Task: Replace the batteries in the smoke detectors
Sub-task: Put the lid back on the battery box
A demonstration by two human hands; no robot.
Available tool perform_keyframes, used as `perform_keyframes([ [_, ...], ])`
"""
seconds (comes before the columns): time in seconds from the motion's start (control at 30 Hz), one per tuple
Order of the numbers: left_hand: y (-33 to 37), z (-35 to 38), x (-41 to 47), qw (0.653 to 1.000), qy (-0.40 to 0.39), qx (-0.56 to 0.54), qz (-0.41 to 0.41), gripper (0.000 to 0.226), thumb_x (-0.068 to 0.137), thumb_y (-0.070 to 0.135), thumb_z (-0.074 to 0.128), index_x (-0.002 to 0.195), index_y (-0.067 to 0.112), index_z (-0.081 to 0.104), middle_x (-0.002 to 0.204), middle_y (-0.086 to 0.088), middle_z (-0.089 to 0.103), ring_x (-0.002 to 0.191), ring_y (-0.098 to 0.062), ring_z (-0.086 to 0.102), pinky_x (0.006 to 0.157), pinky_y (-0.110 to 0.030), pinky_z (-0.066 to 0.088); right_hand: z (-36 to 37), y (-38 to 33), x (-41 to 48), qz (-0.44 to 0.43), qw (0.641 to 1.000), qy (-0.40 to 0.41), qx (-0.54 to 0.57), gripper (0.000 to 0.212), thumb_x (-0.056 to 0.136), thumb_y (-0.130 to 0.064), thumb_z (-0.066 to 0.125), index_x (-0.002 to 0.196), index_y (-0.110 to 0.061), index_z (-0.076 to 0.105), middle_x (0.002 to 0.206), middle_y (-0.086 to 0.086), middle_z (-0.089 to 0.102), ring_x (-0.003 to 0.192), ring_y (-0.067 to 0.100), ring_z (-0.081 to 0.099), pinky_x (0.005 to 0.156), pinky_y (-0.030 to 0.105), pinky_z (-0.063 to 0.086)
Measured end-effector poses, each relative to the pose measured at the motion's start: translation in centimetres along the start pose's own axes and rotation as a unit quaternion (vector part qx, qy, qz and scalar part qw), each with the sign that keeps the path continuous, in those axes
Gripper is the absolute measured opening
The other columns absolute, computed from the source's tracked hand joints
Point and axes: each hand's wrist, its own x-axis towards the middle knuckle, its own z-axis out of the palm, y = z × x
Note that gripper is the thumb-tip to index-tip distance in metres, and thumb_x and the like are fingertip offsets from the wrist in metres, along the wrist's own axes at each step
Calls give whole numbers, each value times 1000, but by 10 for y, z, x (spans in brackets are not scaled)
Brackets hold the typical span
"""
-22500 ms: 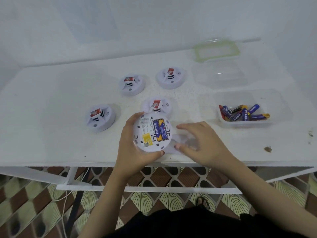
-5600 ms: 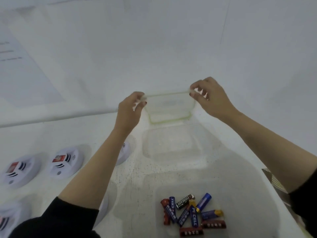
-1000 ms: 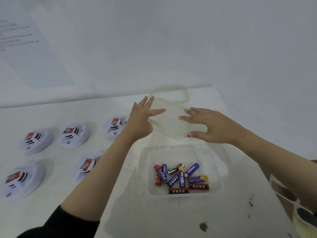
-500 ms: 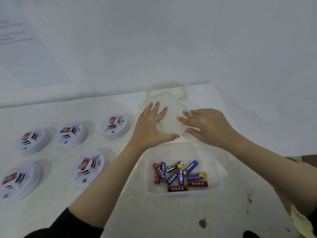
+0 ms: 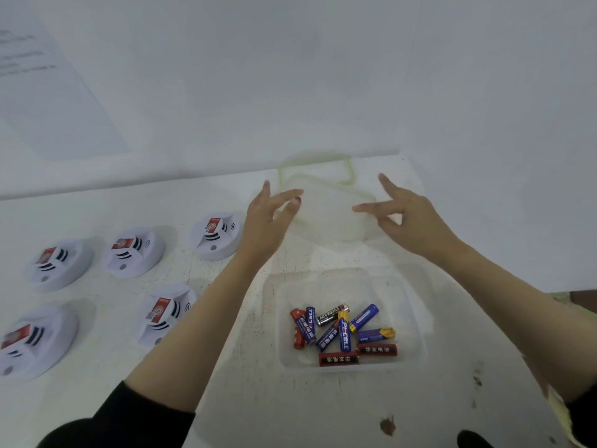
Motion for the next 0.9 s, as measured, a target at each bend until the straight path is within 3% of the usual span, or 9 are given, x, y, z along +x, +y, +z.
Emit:
perform_keyframes([
  [0.07,2,-4,3,998,15,-43,-36,21,96,25,57,114,31,67,125,14,61,121,-10,48,101,-22,34,-4,-7,2,103,987,-2,123,46,90,0,49,99,-42,66,104,-18,69,117,4,55,81,8,44],
  [0.17,6,-13,4,995,33,-59,-76,17,92,14,62,98,29,68,90,16,62,74,-7,53,71,-11,42,-2,-11,8,154,972,-19,175,29,90,-19,61,105,-44,62,121,-17,61,64,-2,64,69,12,53],
  [0.33,7,-24,-1,984,-12,-99,-148,21,92,3,55,94,23,62,87,-1,65,76,-12,56,65,-20,46,-2,-3,21,158,976,-29,151,32,88,-20,61,110,-42,64,127,-21,56,51,-2,49,58,6,45],
  [0.53,7,-26,-3,976,-35,-96,-191,19,90,3,57,86,22,59,92,-7,63,78,-17,56,65,-21,46,-5,-1,30,150,972,-78,161,36,90,-17,57,108,-48,63,132,-22,53,67,7,51,69,13,46],
  [0.6,6,-27,0,976,-43,-94,-193,19,89,6,59,85,24,61,104,-8,64,93,-22,58,78,-27,48,-5,0,31,158,967,-99,176,31,91,-22,56,109,-46,64,134,-22,48,98,-4,55,87,16,39],
  [0.63,6,-28,4,977,-35,-89,-190,19,88,8,60,85,27,62,113,-8,63,103,-23,58,87,-34,48,-5,-1,32,165,962,-101,191,27,92,-25,56,110,-43,65,133,-22,46,119,-6,45,97,20,32],
  [0.7,5,-30,17,979,-8,-87,-182,19,88,10,61,86,28,65,119,-6,61,111,-22,56,97,-41,46,-4,-2,39,182,958,-54,214,21,93,-26,55,105,-36,70,126,-21,48,129,-5,36,104,27,29],
  [0.8,1,-29,50,980,5,-96,-172,18,89,6,57,93,22,63,102,-3,60,95,-18,55,91,-34,47,-4,6,69,259,937,55,227,21,92,-20,52,89,-26,72,110,-10,66,98,10,63,88,28,50],
  [0.9,-6,-22,89,977,0,-76,-201,26,90,5,56,114,16,56,108,-7,53,93,-19,52,81,-31,45,1,24,110,359,901,38,241,15,91,-18,56,98,-9,65,98,8,63,72,17,61,69,27,52],
])
